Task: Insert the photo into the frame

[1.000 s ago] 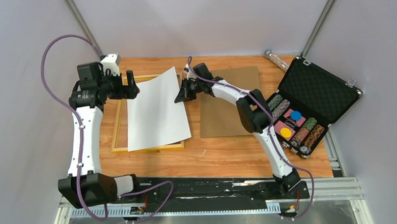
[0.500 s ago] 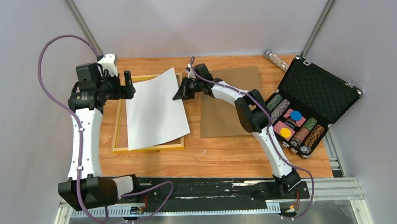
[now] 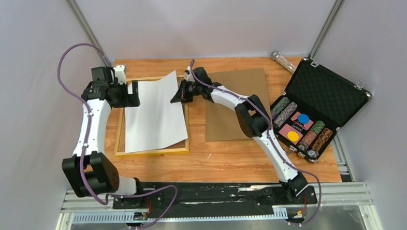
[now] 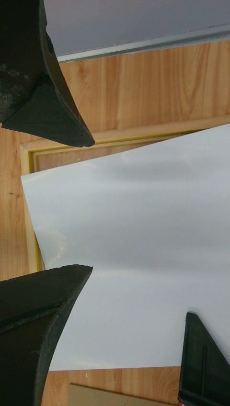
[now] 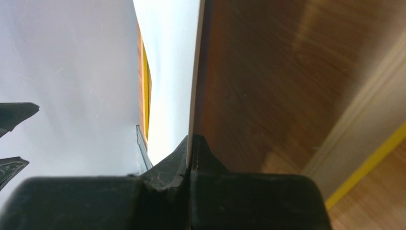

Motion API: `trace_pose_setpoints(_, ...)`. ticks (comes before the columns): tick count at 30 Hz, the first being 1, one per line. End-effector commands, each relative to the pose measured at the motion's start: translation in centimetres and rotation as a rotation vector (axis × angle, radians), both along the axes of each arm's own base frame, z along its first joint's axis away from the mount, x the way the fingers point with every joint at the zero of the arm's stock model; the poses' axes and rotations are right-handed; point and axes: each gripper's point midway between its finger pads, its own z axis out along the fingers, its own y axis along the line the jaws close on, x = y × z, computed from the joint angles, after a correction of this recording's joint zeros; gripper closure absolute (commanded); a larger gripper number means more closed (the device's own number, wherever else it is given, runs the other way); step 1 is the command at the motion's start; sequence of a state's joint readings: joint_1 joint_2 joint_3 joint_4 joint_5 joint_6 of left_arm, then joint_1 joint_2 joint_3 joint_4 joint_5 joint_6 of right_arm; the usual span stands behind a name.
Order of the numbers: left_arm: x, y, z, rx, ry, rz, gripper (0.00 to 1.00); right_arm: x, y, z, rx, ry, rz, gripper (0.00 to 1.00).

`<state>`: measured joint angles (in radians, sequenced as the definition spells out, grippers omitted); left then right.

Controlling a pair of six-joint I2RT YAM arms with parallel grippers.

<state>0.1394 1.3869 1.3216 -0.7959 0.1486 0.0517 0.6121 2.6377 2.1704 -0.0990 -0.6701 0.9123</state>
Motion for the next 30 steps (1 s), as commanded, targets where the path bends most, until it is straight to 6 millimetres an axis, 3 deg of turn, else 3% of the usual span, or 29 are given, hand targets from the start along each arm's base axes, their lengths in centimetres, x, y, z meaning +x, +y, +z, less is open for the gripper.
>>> trace_pose_setpoints(1,0.3,0.7,-0.4,0.025,0.004,0.008,0.0,-0.4,1.6,2.0,0.04,-0.023,0.008,1.0)
trace_pose_setpoints(15,0.8,0.7,-1.6,0.023,0.016,-0.011,0.0,-3.4,-0.8,1.3,-0.051,-0.023,-0.005,1.0)
trace_pose_setpoints(30,0.4,0.6,-1.2,0.03,0.007,-0.022,0.0,-3.3,1.5,2.2,-0.025,-0.062,0.024,1.0)
